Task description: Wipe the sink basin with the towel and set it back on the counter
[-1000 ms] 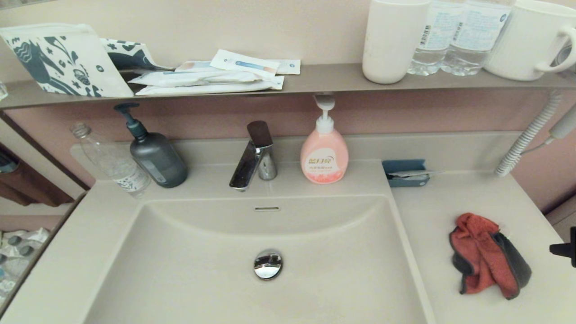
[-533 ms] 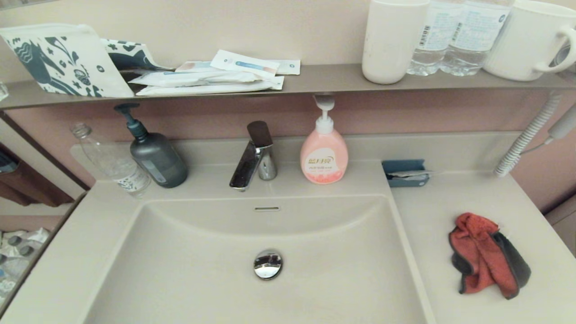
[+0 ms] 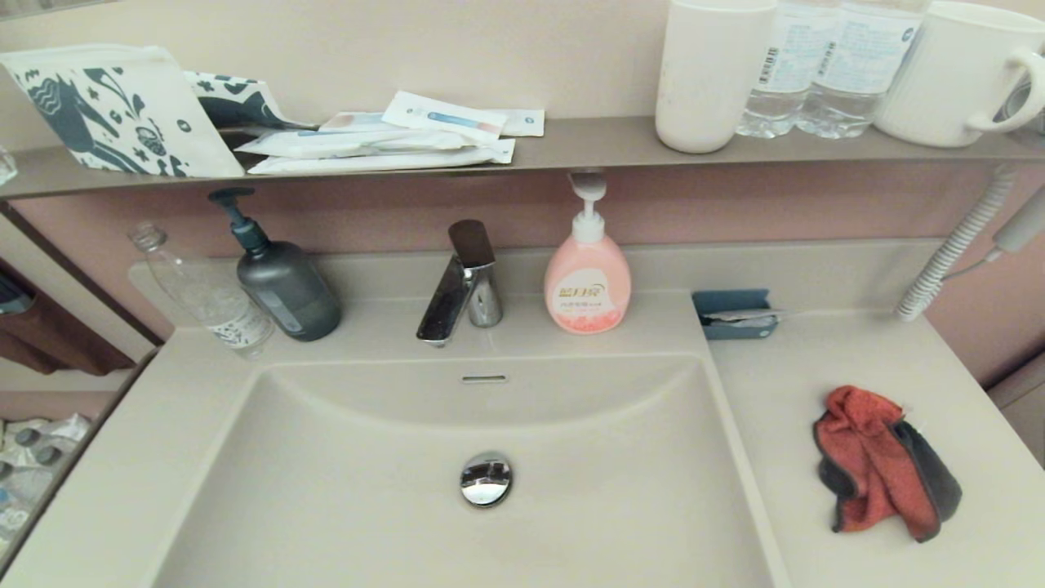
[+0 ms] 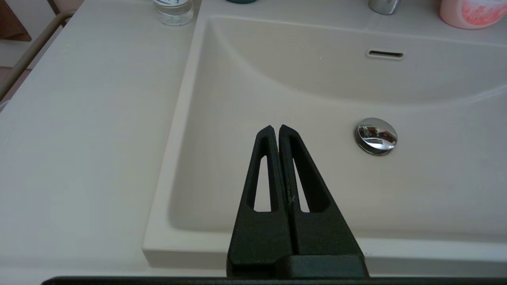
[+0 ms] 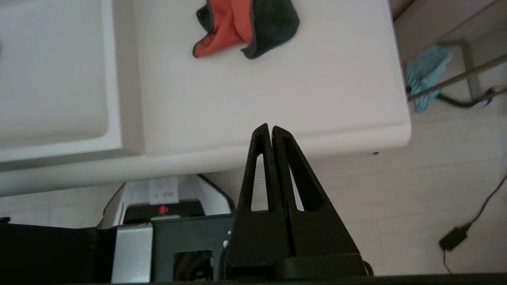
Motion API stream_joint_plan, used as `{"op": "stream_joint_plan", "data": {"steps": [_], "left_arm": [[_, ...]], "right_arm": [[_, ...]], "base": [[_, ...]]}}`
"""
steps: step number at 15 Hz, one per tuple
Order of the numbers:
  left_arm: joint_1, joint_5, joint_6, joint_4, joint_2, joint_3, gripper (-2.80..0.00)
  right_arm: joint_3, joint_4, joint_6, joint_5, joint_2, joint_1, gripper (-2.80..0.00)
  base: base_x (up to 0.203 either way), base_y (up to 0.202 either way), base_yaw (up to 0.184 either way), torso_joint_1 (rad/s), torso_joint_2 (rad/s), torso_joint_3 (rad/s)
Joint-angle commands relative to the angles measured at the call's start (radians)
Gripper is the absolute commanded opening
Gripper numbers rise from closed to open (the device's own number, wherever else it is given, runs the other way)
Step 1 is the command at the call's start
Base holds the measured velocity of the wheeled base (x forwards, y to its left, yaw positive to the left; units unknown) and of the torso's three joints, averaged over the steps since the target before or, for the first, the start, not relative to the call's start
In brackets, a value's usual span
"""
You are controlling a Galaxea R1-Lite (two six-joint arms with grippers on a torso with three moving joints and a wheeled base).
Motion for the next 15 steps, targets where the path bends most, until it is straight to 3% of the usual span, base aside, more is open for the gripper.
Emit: {"op": "stream_joint_plan", "data": {"steps": [1, 7, 13, 15], "left_arm": [[0.0, 0.0, -0.001, 0.0, 0.001, 0.0, -2.8], [0.0, 0.0, -0.001, 0.0, 0.001, 0.0, -2.8], [0.0, 0.0, -0.001, 0.0, 0.001, 0.0, -2.8], [0.0, 0.0, -0.001, 0.0, 0.001, 0.0, -2.8]], "right_arm": [[0.004, 0.007, 0.008, -0.007, -0.085, 0.021, -2.8], [0.023, -0.007, 0.022, -0.052, -0.263, 0.003, -2.8], [0.357, -0.482, 0.026, 0.008, -0.35, 0.003, -2.8], [0.536, -0.655, -0.003, 0.009, -0.35, 0.003, -2.8]], "base": [[0.0, 0.0, 0.0, 0.0, 0.0, 0.0], [0.0, 0.0, 0.0, 0.0, 0.0, 0.0], [0.0, 0.0, 0.0, 0.0, 0.0, 0.0], [0.0, 0.0, 0.0, 0.0, 0.0, 0.0]]}}
